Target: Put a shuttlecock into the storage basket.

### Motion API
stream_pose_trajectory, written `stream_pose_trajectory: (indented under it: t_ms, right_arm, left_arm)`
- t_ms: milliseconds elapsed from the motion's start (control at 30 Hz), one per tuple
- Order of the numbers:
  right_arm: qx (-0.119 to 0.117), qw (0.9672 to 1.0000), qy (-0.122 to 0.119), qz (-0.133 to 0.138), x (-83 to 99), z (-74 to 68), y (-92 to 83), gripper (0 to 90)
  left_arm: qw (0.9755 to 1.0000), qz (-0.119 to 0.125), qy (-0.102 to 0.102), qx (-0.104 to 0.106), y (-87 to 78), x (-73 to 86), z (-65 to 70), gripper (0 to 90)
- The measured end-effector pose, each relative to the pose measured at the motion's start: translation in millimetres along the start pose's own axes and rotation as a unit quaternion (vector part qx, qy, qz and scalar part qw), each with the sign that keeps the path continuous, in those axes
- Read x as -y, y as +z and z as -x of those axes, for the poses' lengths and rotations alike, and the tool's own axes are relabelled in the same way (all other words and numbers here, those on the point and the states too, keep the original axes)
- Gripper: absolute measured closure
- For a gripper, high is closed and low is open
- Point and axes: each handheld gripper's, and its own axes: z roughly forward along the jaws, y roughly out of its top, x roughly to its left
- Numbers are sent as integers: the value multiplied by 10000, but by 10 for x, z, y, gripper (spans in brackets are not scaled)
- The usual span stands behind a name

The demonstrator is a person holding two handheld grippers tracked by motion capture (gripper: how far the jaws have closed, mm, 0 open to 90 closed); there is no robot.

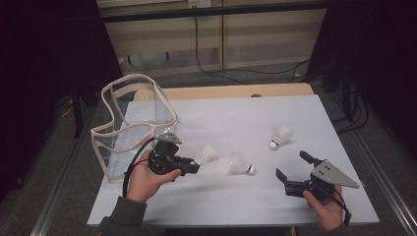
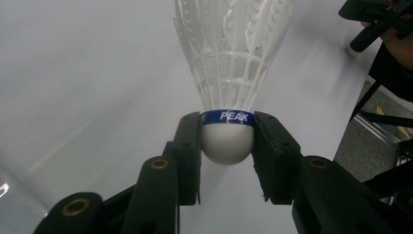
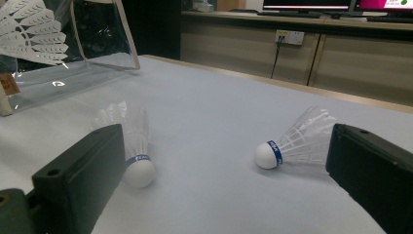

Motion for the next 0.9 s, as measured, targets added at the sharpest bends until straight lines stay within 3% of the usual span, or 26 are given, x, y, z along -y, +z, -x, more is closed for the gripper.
stream_pose_trajectory:
  t_ms: [200,300,900]
  right_arm:
    - [-9,10000,-3,3,19,9,-16,9]
    - [-8,9999,138,72,14,23,-41,8]
    - [-20,9999,122,99,10,31,-58,8]
  left_arm:
    - [10000,-21,-17,-28,-11,-8,-6,652]
    - [10000,-31,2,-50,-15,-34,0,652]
    - [9999,-75,54,-81,-149,-245,77,651]
